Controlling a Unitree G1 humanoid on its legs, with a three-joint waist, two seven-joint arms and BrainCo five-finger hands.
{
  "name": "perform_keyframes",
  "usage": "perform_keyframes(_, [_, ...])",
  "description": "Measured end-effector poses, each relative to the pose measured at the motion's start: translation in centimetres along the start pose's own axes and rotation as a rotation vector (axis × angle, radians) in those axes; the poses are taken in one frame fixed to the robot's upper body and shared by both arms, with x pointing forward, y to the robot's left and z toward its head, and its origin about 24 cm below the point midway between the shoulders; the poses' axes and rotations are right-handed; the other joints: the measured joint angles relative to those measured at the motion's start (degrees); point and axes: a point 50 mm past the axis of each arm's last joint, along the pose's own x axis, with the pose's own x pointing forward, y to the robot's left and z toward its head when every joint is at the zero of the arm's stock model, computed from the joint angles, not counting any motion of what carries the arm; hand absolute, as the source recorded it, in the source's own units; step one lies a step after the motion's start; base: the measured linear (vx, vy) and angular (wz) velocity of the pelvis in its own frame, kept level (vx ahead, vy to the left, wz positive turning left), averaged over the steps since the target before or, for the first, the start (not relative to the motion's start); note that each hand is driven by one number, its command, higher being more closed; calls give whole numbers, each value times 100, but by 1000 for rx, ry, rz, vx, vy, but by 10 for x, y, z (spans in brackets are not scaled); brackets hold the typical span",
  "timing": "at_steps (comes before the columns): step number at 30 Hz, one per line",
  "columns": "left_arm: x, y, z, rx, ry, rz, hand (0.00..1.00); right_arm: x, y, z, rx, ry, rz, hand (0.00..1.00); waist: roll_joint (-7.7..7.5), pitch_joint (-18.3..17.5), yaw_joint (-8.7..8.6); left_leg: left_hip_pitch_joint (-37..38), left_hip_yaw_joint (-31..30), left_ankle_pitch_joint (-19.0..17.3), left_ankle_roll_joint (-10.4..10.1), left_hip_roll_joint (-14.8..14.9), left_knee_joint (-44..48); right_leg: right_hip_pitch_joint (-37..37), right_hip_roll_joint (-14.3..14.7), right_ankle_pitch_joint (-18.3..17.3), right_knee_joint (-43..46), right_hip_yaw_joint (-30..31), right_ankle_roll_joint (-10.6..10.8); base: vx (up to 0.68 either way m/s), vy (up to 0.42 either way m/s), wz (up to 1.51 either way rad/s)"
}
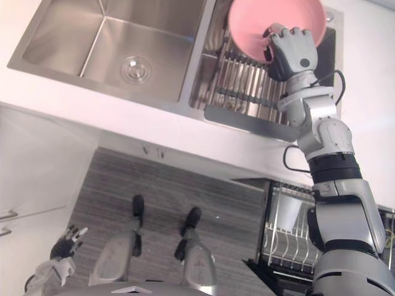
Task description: Walk over to the sink, pick up the cup, carry it to the dishwasher, place the cup inside the dishwasher, then close the dishwasher door
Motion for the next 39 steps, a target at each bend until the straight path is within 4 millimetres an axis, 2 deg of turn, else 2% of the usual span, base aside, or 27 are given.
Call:
perform_keyframes(3, [0,-1,-1,0,-7,0,0,2,-5,7,35,-34,-26,100,20,-16,-9,40,25,-25,-16,12,-4,34,4,-2,-7,31,-2,43,6,-3])
perform_keyframes(11, [-3,4,-11,-4,33,31,0,-17,11,1,107,23,15,100,31,-324,-28,63,22,-10,-17,32,-31,62,46,-2,-38,38,-4,64,-9,-1])
perform_keyframes(16, [-6,4,-17,16,49,35,0,-23,2,-7,178,83,-47,100,17,-489,-75,215,28,-32,-31,41,-36,222,58,-5,-69,49,-4,47,-2,-2])
perform_keyframes(24, [-15,8,-35,10,103,57,0,-47,23,-1,273,119,1,100,-67,-801,-181,289,78,-65,-91,67,-37,271,77,-48,-69,85,14,13,1,-3])
perform_keyframes(33, [-19,7,-42,36,127,56,0,-66,23,-19,334,236,-35,100,-141,-895,-199,439,109,-97,-80,25,-37,426,34,-95,-70,84,54,36,8,0])
perform_keyframes(39, [-27,12,-53,12,149,99,0,-82,21,-27,387,301,-71,100,-170,-1060,-292,605,112,-123,-70,21,-37,591,32,-82,-70,81,79,75,0,-1])
